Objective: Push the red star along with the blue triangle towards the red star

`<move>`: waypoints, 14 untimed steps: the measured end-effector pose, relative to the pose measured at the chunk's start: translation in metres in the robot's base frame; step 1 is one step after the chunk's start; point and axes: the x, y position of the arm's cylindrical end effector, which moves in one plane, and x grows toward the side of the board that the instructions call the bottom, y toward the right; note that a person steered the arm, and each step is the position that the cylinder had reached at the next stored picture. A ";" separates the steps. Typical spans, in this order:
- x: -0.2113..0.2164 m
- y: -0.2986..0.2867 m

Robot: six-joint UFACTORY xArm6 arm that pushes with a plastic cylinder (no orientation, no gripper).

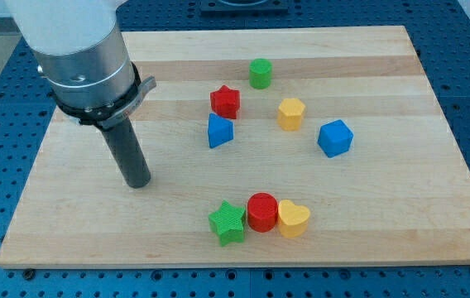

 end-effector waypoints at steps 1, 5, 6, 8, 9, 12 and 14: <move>-0.058 0.004; -0.181 0.113; -0.169 0.118; -0.147 0.119; -0.142 0.115; -0.124 0.099; -0.120 0.071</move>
